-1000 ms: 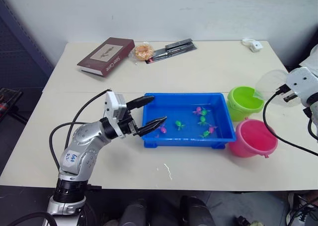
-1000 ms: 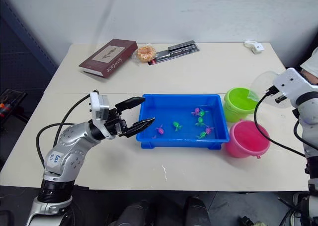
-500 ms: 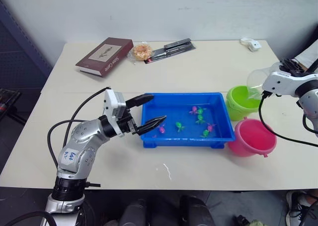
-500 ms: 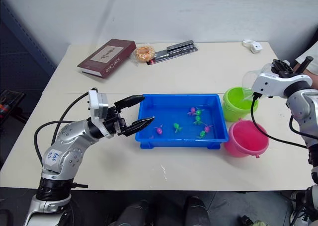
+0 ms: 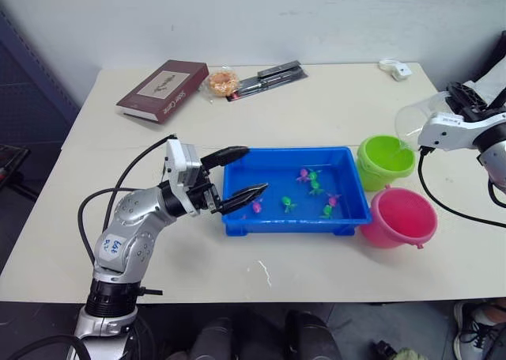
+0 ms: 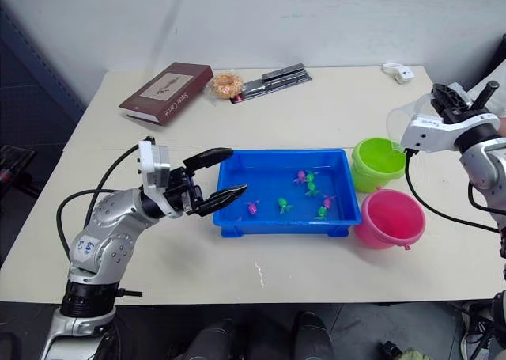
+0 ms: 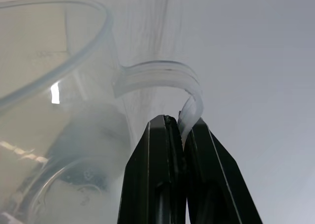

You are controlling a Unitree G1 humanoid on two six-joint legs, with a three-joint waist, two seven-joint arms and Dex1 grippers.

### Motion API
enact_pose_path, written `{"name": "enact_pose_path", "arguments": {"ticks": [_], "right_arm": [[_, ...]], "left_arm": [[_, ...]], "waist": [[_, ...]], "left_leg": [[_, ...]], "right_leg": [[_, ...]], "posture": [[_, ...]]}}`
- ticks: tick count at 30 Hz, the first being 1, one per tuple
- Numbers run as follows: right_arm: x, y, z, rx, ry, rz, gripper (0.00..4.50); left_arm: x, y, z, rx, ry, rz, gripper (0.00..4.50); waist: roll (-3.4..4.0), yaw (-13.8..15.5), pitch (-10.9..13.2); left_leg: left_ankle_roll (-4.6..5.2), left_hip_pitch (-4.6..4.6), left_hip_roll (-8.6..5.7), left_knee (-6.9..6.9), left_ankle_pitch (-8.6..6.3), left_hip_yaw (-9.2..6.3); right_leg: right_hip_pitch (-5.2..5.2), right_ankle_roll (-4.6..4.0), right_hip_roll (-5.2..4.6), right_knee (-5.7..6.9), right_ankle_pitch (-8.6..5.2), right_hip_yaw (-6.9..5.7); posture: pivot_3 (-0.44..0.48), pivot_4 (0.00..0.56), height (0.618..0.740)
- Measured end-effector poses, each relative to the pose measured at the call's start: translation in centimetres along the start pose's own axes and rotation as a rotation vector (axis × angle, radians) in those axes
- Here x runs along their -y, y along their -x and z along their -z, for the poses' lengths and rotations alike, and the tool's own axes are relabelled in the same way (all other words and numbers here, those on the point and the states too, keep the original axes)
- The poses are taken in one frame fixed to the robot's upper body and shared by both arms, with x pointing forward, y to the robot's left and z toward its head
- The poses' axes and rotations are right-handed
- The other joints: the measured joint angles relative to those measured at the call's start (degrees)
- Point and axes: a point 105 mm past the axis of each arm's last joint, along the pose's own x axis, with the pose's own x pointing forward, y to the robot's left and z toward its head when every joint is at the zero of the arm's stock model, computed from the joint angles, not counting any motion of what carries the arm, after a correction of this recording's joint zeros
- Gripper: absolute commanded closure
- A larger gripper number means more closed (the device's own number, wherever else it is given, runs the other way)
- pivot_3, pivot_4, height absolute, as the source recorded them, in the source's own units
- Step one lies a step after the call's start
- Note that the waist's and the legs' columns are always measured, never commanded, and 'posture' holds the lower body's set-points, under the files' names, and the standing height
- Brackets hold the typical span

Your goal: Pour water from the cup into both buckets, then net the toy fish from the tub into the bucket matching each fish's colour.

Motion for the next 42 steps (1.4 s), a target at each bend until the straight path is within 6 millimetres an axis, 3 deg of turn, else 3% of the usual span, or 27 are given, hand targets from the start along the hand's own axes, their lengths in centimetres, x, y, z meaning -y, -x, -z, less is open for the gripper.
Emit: {"name": "enact_pose_path", "arguments": {"ticks": [5, 7, 10, 17, 20, 22, 26, 30, 36, 42], "right_arm": [[-0.4, 0.3, 0.3, -0.003, -0.016, -0.007, 4.46], [-1.1, 0.5, 0.3, -0.018, -0.121, -0.009, 4.46], [-1.8, 0.8, 0.7, -0.084, -0.393, 0.033, 4.46], [-0.4, 3.4, 6.5, -0.334, -0.990, 0.169, 4.46], [-2.1, 6.1, 9.3, -0.469, -1.288, 0.242, 4.46], [-3.8, 7.6, 10.0, -0.534, -1.456, 0.265, 4.46], [-8.4, 9.9, 9.3, -0.649, -1.719, 0.295, 4.46], [-11.7, 11.3, 8.0, -0.722, -1.774, 0.282, 4.46], [-13.4, 11.4, 6.8, -0.726, -1.801, 0.325, 4.46], [-16.2, 12.7, 5.7, -0.782, -1.799, 0.286, 4.46]], "left_arm": [[0.1, -0.1, 0.0, 0.008, 0.004, 0.002, 0.00], [0.1, -0.2, 0.0, 0.011, 0.005, 0.003, 0.00], [0.2, -0.2, 0.0, 0.010, 0.006, 0.011, 0.00], [0.4, 0.2, 0.2, -0.029, 0.009, 0.050, 0.00], [0.9, 0.6, 0.1, -0.052, 0.024, 0.101, 0.00], [1.3, 0.8, -0.1, -0.073, 0.014, 0.142, 0.00], [2.2, 1.2, -0.2, -0.118, 0.014, 0.225, 0.00], [2.8, 0.9, -0.2, -0.126, 0.033, 0.258, 0.00], [3.5, 0.7, -0.5, -0.142, 0.046, 0.293, 0.00], [3.5, 0.9, -1.4, -0.131, 0.026, 0.275, 0.00]], "waist": [[-0.03, 0.14, 0.01], [-0.11, 0.12, 0.07], [-0.14, 0.09, 0.08], [-0.17, 0.47, 0.13], [-0.18, 0.68, 0.14], [-0.18, 0.61, 0.14], [-0.17, 0.24, 0.13], [-0.14, 0.11, 0.12], [-0.14, 0.05, 0.12], [-0.13, 0.28, 0.12]], "left_leg": [[0.00, 0.00, 0.01, 0.00, 0.00, -0.01], [0.00, -0.01, 0.01, 0.00, 0.00, -0.02], [0.00, -0.01, 0.01, 0.01, 0.00, -0.02], [0.02, -0.05, 0.01, 0.02, 0.00, -0.13], [0.03, -0.05, 0.01, 0.02, 0.00, -0.14], [0.02, -0.04, 0.01, 0.02, 0.00, -0.11], [0.02, 0.01, 0.00, 0.01, 0.00, -0.06], [0.02, 0.03, -0.02, 0.00, 0.00, -0.02], [0.02, 0.04, -0.02, 0.00, 0.00, -0.01], [0.03, 0.04, -0.05, 0.01, 0.01, -0.03]], "right_leg": [[0.01, 0.00, 0.00, -0.01, 0.00, -0.01], [0.02, 0.00, 0.01, -0.01, 0.00, -0.03], [0.02, 0.01, 0.01, 0.01, 0.00, -0.04], [0.06, 0.01, -0.01, -0.02, 0.01, -0.15], [0.07, 0.01, -0.02, -0.01, 0.01, -0.17], [0.07, 0.00, 0.00, -0.01, 0.01, -0.15], [0.06, 0.00, 0.00, 0.06, 0.01, -0.06], [0.03, 0.00, 0.00, 0.08, 0.01, 0.01], [0.02, 0.00, 0.01, 0.09, 0.01, 0.04], [0.05, 0.00, -0.03, 0.09, 0.01, 0.05]], "posture": [[0.000, 0.150, 0.740], [0.000, 0.150, 0.740], [0.000, 0.150, 0.740], [0.000, 0.150, 0.740], [0.000, 0.150, 0.740], [0.000, 0.150, 0.740], [0.000, 0.150, 0.740], [0.000, 0.150, 0.740], [0.000, 0.150, 0.740], [0.000, 0.150, 0.740]]}}
